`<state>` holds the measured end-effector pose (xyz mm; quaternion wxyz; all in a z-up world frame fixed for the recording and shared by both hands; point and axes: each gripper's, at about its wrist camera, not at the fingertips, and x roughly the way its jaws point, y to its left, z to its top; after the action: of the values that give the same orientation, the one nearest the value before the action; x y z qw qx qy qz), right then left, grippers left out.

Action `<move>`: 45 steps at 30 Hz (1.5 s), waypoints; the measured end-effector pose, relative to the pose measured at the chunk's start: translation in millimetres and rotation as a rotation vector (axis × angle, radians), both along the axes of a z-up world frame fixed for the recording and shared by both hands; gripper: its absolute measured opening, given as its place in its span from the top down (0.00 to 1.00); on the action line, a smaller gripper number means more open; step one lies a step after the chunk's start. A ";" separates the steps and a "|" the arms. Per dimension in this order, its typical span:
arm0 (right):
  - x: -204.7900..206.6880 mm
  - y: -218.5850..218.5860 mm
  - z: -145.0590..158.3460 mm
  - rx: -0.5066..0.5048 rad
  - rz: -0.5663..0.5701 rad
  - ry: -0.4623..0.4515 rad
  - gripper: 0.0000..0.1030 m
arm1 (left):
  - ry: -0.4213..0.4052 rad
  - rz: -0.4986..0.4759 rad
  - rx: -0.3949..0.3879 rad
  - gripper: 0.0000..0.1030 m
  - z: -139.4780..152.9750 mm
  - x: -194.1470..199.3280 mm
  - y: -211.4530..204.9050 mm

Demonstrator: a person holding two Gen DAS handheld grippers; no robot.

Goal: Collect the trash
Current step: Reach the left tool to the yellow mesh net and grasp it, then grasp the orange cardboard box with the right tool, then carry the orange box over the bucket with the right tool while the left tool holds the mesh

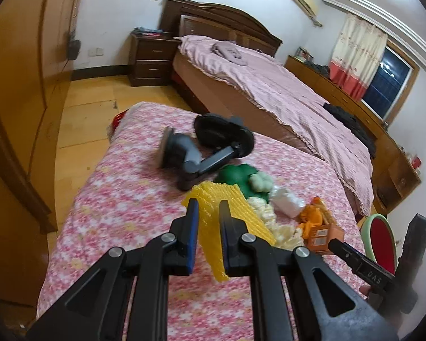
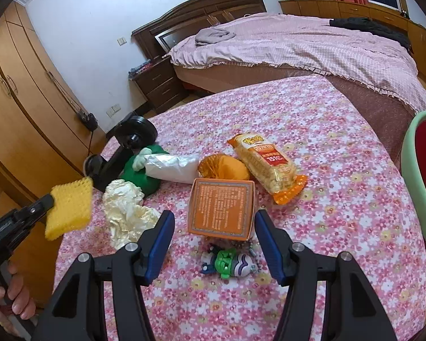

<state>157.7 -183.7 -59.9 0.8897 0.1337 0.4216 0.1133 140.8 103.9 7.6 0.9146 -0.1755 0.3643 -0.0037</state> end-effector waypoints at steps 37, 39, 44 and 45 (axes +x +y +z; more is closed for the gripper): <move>-82.0 -49.6 63.0 0.000 -0.105 -0.188 0.48 | -0.118 -0.105 -0.006 0.87 32.2 -46.2 -42.3; -86.3 -56.5 66.7 -0.006 -0.118 -0.197 0.48 | -0.125 -0.131 -0.009 0.87 37.6 -45.1 -52.8; -100.7 -77.3 77.1 -0.022 -0.157 -0.225 0.48 | -0.147 -0.181 0.004 0.87 50.0 -45.6 -76.7; -102.5 -82.9 79.5 -0.023 -0.166 -0.229 0.48 | -0.150 -0.192 0.003 0.87 52.4 -45.4 -81.5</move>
<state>55.1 -266.7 19.7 0.9398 0.1441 0.3059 0.0492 95.3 22.5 60.0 0.9350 -0.1375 0.3098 -0.1040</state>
